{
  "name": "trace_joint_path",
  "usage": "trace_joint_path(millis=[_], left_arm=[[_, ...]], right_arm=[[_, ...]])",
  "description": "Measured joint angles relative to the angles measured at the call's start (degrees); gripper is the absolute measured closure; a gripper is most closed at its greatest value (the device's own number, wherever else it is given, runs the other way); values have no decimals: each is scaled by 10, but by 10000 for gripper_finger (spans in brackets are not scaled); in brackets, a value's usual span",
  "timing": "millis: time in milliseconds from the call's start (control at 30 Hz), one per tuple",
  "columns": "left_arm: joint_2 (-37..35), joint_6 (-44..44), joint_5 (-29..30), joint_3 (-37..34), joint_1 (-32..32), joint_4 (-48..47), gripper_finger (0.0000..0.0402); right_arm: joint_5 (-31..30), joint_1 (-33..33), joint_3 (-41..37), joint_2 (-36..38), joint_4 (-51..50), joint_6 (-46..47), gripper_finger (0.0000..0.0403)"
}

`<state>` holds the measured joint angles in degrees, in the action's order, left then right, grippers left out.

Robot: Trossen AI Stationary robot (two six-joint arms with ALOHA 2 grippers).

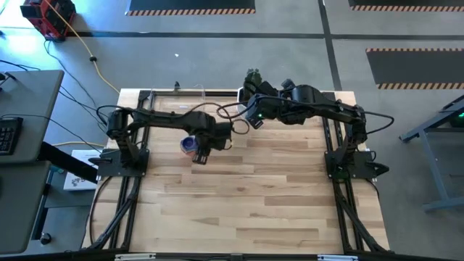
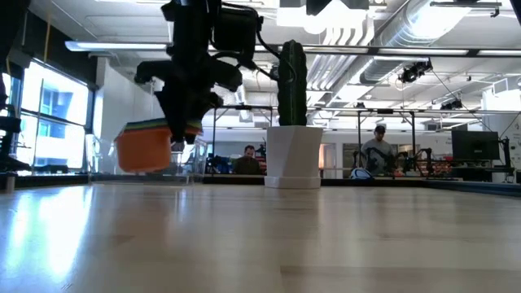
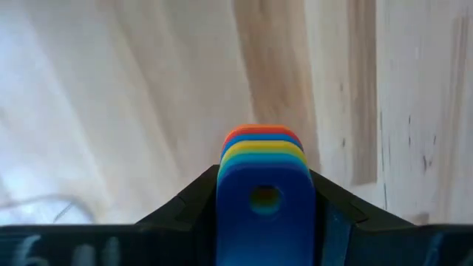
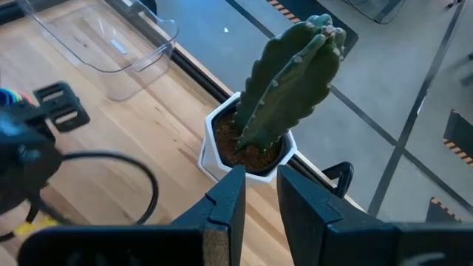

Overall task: Nest measuring cups in basket
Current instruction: Put the stacked measuring cups into the transparent bin

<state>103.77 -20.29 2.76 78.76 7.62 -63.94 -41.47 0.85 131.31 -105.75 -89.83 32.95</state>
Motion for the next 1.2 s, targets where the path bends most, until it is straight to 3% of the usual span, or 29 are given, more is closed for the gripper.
trace_joint_path(millis=[567, 1033, 1200], left_arm=[[-24, -76, 46, 98, 131, -144, 265], [-39, -160, 117, 126, 270, -116, 266], [-25, -182, 104, 127, 315, -76, 267]], right_arm=[[1, 32, 0, 0, 1, 0, 330], [1, 68, 0, 0, 5, -4, 330], [1, 78, 0, 0, 5, -5, 330]])
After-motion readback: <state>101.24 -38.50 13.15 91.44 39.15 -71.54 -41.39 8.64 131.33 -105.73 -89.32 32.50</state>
